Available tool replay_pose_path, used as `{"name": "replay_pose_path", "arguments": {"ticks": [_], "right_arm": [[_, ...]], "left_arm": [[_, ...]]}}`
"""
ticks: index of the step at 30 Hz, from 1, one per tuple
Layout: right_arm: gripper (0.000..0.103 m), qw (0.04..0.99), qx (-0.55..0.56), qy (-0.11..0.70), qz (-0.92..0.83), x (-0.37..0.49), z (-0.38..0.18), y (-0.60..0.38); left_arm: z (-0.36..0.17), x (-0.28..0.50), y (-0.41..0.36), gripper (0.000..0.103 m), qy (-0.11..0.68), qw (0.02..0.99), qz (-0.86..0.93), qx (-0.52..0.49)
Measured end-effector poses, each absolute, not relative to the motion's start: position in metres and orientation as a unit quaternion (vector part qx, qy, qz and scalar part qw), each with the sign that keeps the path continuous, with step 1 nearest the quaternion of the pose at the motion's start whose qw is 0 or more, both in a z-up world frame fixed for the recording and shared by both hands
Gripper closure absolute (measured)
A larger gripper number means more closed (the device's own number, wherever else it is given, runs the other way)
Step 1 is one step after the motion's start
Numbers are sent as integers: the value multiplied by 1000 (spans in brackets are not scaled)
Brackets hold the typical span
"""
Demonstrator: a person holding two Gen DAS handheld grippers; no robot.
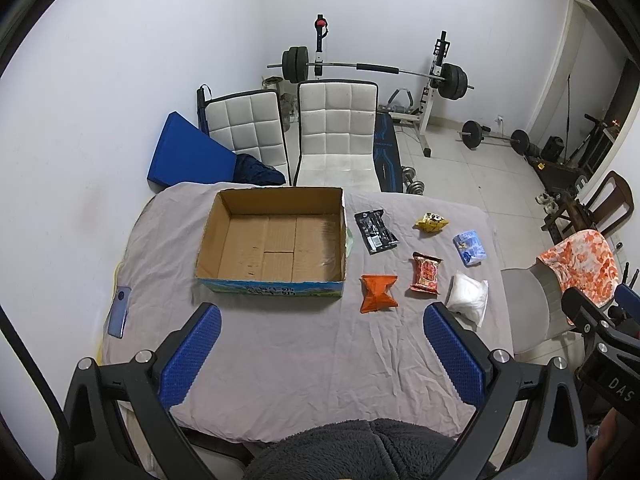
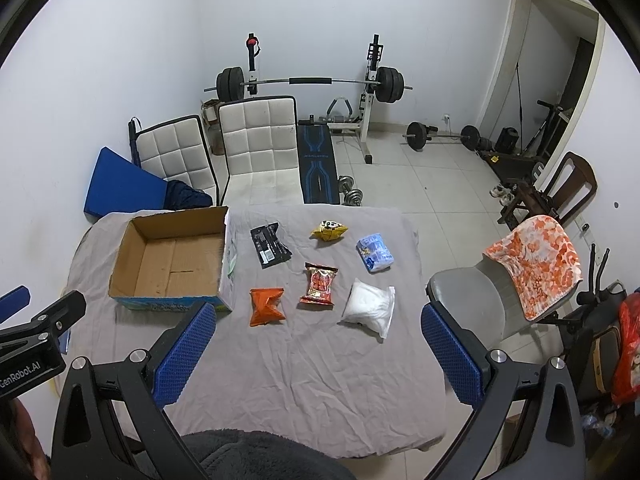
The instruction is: Organize snacks
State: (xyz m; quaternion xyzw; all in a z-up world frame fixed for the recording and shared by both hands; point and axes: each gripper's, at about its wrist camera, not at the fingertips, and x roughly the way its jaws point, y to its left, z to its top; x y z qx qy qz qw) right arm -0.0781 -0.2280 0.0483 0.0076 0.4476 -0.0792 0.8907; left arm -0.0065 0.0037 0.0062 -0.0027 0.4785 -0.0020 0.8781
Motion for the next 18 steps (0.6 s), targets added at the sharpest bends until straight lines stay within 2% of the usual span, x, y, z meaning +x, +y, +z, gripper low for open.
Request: {"name": "replay_pose_path", "arguments": {"ticks": [11, 18], "right_arm": [[0, 882, 41, 462, -85, -66, 33, -256], [0, 844, 79, 515, -125, -12, -31, -333]], "left_arm": [[2, 0, -7, 0, 482, 876, -12, -2], [-33, 64, -45, 0, 499, 865, -48, 10]]}}
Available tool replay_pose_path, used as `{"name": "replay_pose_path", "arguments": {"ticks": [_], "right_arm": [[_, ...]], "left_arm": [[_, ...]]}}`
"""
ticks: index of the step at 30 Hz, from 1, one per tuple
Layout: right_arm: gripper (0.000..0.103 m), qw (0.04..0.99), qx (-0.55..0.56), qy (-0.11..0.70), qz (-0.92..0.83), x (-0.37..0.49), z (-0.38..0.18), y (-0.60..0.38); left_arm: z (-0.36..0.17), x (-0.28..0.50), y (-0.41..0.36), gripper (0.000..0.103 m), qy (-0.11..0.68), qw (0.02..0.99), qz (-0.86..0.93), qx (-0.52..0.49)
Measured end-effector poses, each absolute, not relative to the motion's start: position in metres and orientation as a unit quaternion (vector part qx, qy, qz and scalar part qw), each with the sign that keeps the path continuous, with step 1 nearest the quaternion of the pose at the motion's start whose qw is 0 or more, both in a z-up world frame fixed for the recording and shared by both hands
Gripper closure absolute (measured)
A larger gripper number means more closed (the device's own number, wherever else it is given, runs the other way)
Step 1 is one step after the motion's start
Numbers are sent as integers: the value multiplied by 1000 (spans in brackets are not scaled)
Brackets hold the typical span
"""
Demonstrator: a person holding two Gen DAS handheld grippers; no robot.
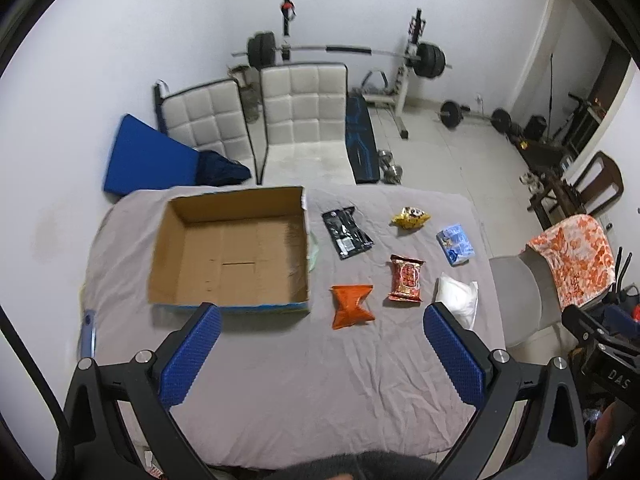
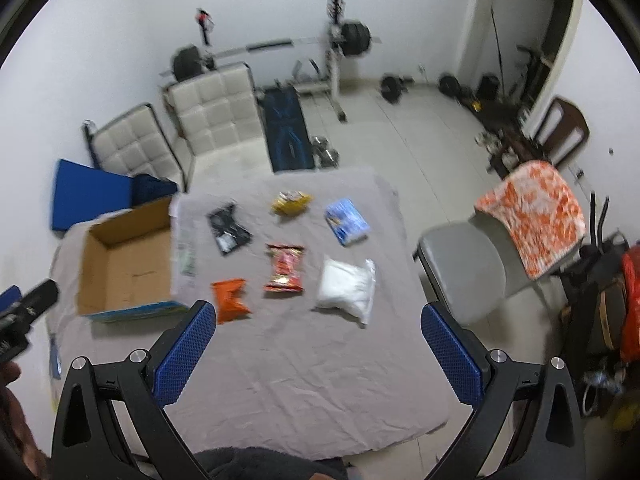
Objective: Organize snacks
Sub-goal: 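Grasp the orange chip bag with the left tool while the right tool grasps the white plastic bag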
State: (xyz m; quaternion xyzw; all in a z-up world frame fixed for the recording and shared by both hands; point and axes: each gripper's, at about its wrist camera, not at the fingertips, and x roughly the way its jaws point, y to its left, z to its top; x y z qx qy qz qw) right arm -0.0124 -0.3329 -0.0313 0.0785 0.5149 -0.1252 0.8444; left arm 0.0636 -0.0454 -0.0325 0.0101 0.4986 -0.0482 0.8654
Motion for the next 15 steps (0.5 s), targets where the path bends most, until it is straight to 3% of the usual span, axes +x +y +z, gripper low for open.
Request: {"name": "replay_pose_path", "arguments": {"ticks": [6, 15], "right_arm": [[0, 793, 119, 582, -137, 52, -129, -397], [0, 717, 165, 663, -137, 135, -291, -450]], "left_arm": [[-94, 132, -81, 0, 554, 829, -72, 18], [-243, 199, -128, 0, 672, 737, -75, 22]]}}
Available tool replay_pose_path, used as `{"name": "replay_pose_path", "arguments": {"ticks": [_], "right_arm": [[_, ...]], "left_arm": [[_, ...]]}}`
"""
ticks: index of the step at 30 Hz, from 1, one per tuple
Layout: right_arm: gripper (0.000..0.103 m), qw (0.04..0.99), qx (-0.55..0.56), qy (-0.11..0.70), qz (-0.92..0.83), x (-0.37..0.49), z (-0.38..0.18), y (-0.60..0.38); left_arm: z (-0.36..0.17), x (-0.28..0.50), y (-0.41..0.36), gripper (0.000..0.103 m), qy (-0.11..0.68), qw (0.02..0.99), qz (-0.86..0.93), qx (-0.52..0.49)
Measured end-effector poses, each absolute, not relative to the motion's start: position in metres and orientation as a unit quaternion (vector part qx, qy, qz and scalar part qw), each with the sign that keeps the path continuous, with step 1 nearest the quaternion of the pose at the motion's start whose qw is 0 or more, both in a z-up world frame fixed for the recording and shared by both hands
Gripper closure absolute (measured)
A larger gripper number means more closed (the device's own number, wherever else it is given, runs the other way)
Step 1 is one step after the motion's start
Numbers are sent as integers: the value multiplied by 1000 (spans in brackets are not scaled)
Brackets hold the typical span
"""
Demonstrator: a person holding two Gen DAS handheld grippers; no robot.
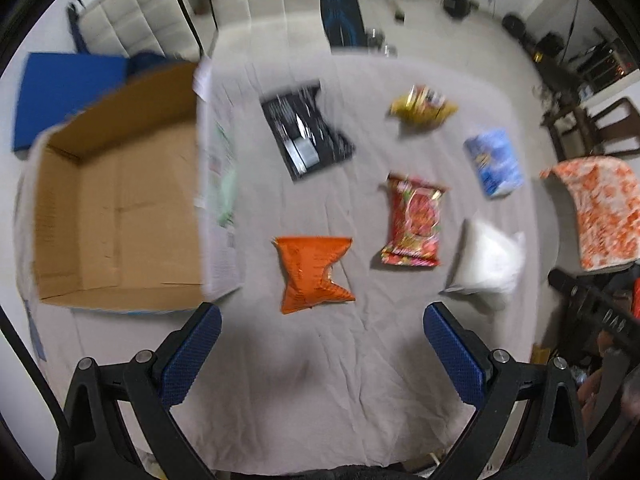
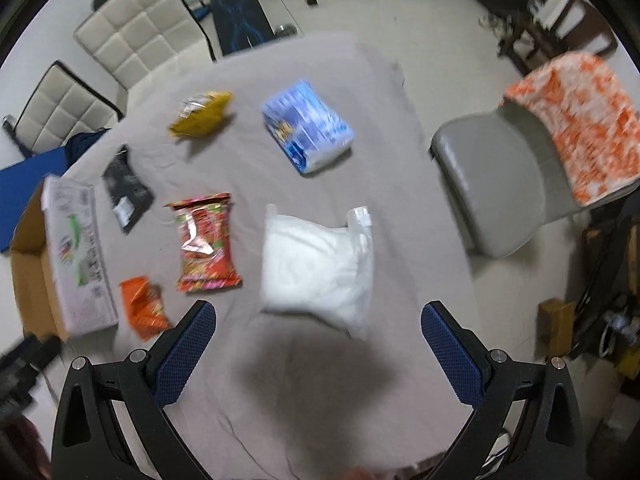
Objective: Organize snacks
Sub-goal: 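Grasp the orange chip bag with the left tool while the right tool grasps the white plastic bag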
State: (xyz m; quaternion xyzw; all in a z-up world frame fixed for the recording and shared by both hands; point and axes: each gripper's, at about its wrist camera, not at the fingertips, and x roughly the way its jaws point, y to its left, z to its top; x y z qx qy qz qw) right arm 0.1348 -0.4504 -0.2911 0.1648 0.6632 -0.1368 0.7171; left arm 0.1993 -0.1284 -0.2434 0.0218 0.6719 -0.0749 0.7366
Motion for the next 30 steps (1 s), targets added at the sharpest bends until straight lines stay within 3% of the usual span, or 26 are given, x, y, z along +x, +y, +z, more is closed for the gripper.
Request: {"name": "replay_pose_path", "arguments": {"ticks": [5, 12, 21, 25, 30], "right_arm": [[0, 681, 167, 700, -135, 151, -351, -454], [0, 652, 177, 727, -128, 166, -396, -449], [0, 620, 166, 755, -134, 177, -434, -443], [0, 609, 176, 761, -140, 177, -445, -448], [0, 597, 167, 770, -149, 175, -455, -453]], "left_arm": [[-329, 220, -139, 0, 728, 681, -67, 22], [-396, 232, -143, 0, 767, 640, -40, 40], [-425, 227, -138, 0, 786, 617, -29, 19], [-430, 224, -130, 16, 793, 608, -27, -7], [-439, 218, -126, 18, 790, 612, -26, -13]]}}
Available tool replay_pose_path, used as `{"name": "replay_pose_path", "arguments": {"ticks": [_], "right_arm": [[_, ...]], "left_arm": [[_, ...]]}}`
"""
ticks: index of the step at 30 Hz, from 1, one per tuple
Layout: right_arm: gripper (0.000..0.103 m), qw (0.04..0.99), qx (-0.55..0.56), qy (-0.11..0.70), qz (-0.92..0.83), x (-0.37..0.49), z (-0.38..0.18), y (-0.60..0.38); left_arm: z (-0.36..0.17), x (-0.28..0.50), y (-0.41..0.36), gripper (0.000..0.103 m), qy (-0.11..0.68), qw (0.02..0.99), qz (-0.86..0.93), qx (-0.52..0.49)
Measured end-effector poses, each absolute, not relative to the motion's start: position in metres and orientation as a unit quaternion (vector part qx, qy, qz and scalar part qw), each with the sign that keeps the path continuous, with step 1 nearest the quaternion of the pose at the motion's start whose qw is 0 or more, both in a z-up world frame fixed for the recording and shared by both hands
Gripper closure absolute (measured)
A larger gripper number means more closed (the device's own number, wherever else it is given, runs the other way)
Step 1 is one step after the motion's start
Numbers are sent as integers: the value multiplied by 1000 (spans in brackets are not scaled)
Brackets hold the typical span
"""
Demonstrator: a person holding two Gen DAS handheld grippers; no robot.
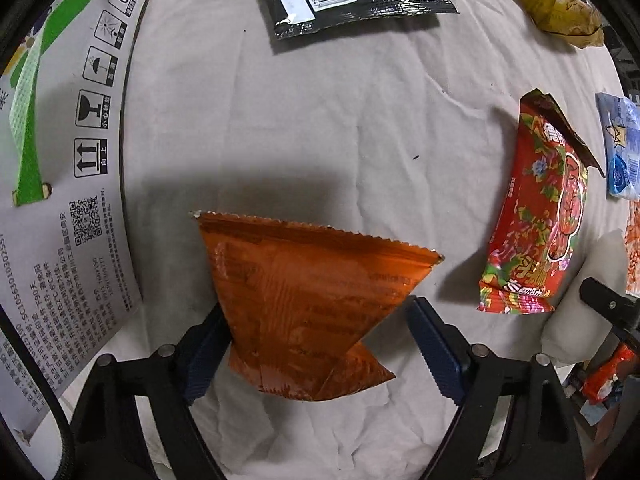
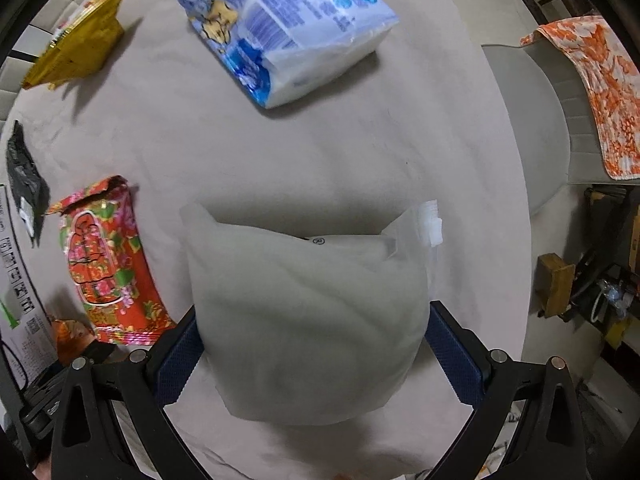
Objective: Organize snacks
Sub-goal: 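Grasp the orange chip bag with the left tool while the right tool grasps the white plastic bag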
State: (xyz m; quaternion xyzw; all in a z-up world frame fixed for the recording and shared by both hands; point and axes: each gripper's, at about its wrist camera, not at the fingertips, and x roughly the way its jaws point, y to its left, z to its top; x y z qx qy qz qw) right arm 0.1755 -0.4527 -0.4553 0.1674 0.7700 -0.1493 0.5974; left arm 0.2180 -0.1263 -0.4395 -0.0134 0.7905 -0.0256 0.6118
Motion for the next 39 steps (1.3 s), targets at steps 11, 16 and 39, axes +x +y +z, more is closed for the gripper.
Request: {"name": "replay_pose_path", "arguments": {"ticks": [11, 16, 39], "right_arm": [[7, 583, 175, 778, -156, 158, -486, -459], [12, 619, 7, 781, -83, 159, -479, -415], [9, 624, 131, 767, -68, 168, -487, -435]], "left_arm": [[-430, 235, -129, 48, 783, 621, -19, -15], [-418, 225, -134, 53, 784, 620, -31, -10], [-419, 207, -154, 61, 782, 621, -45, -20]]}}
